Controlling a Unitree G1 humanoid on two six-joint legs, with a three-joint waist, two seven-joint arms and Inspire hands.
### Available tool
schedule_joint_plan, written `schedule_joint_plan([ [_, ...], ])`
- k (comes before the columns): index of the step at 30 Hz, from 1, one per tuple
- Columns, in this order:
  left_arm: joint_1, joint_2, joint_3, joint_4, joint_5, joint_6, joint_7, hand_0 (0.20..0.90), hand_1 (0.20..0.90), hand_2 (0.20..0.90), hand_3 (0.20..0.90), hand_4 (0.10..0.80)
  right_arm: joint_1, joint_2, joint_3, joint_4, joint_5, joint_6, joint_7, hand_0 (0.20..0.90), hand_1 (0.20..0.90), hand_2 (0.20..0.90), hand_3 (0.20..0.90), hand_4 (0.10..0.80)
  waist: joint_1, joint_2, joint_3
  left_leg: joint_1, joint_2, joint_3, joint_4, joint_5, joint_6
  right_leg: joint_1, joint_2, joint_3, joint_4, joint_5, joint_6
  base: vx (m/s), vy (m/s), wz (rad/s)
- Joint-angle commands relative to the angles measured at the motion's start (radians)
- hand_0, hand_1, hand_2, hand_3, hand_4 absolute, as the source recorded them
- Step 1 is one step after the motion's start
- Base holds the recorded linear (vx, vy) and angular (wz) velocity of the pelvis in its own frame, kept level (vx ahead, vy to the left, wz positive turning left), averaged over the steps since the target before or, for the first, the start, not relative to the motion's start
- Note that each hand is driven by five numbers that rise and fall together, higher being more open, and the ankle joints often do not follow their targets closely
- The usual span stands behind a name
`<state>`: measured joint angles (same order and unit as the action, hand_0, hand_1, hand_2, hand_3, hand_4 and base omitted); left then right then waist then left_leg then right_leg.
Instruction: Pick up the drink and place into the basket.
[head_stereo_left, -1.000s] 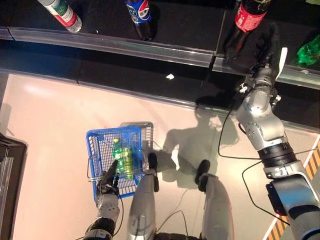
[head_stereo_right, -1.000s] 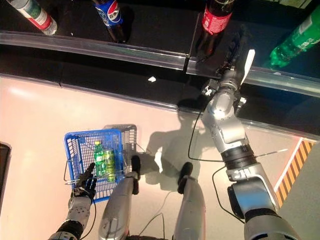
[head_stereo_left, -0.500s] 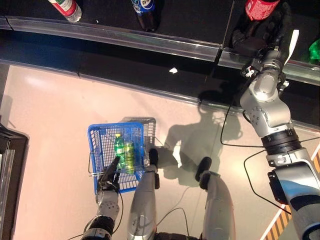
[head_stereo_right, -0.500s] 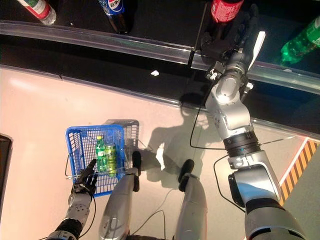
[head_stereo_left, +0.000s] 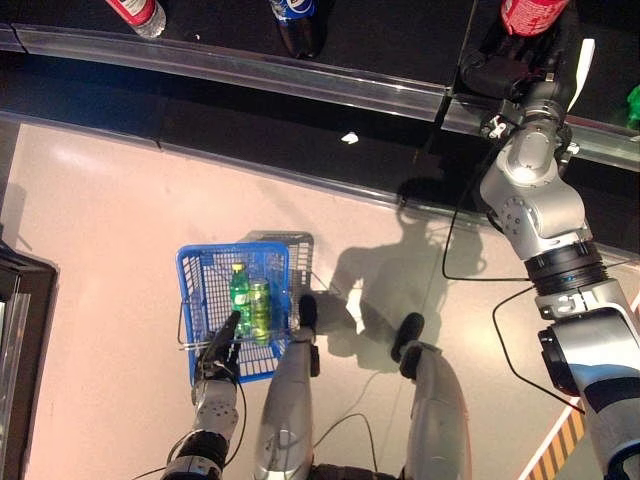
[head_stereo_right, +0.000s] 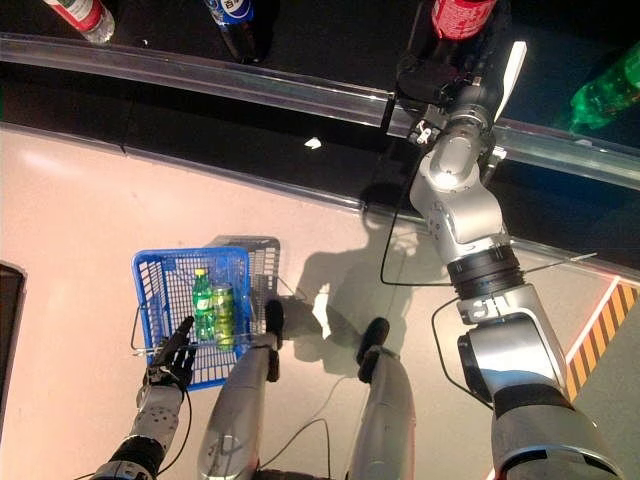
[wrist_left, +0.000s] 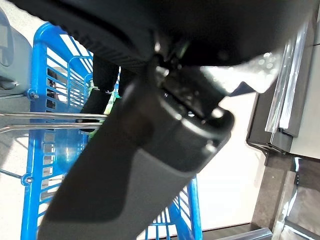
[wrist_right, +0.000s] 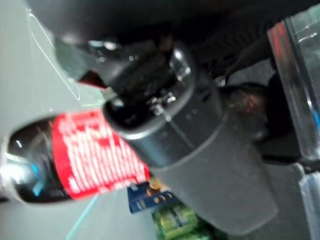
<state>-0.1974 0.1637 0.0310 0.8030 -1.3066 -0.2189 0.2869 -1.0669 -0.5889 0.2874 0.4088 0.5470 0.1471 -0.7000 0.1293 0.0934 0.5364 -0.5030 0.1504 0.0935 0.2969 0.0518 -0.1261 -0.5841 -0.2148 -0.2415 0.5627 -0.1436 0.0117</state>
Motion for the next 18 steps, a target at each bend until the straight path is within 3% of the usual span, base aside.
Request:
schedule_joint_plan([
  [1, 0.109, 0.085, -0.032, -0.043, 0.012, -0.061, -0.013, 0.300, 0.300, 0.300, 0.200, 0.100, -0.187, -0.096, 0.038, -0.079, -0.053, -0.060, 0.014, 0.900, 0.900, 0.900, 0.900, 0.800, 0.014, 0.008, -0.016, -0.045, -0.042, -0.063, 0.105, 0.019, 0.035, 0.045, 0.003, 0.013, -0.105, 0.062, 0.028, 0.021, -0.012, 0.05],
  [5, 0.116, 0.096, -0.034, -0.045, 0.007, -0.058, -0.015, 0.300, 0.300, 0.300, 0.200, 0.100, -0.204, -0.100, 0.042, -0.055, -0.035, -0.075, -0.005, 0.900, 0.900, 0.900, 0.900, 0.800, 0.022, 0.008, -0.016, -0.048, -0.044, -0.068, 0.105, 0.015, 0.036, 0.044, 0.002, 0.009, -0.101, 0.060, 0.028, 0.011, -0.007, 0.02],
  [7, 0.116, 0.099, -0.032, -0.044, 0.007, -0.054, -0.014, 0.300, 0.300, 0.300, 0.200, 0.100, -0.210, -0.102, 0.041, -0.038, -0.035, -0.075, -0.013, 0.688, 0.688, 0.688, 0.653, 0.553, 0.024, 0.007, -0.016, -0.049, -0.045, -0.069, 0.106, 0.014, 0.037, 0.043, 0.002, 0.008, -0.099, 0.058, 0.028, 0.000, 0.000, 0.00],
  [9, 0.120, 0.099, -0.030, -0.042, 0.010, -0.052, -0.018, 0.300, 0.300, 0.300, 0.200, 0.100, -0.219, -0.109, 0.045, -0.014, -0.025, -0.086, -0.020, 0.300, 0.300, 0.300, 0.200, 0.100, 0.027, 0.005, -0.016, -0.052, -0.046, -0.069, 0.112, 0.009, 0.041, 0.039, 0.001, 0.006, -0.091, 0.056, 0.026, 0.000, 0.000, 0.00],
  [18, 0.127, 0.112, -0.040, -0.050, 0.014, -0.056, -0.036, 0.300, 0.300, 0.300, 0.200, 0.100, -0.225, -0.135, 0.035, 0.038, -0.005, -0.137, -0.044, 0.300, 0.300, 0.300, 0.200, 0.100, 0.031, -0.001, -0.016, -0.082, -0.050, -0.070, 0.153, -0.014, 0.048, 0.022, -0.008, 0.001, -0.068, 0.050, 0.025, -0.002, -0.005, 0.06],
])
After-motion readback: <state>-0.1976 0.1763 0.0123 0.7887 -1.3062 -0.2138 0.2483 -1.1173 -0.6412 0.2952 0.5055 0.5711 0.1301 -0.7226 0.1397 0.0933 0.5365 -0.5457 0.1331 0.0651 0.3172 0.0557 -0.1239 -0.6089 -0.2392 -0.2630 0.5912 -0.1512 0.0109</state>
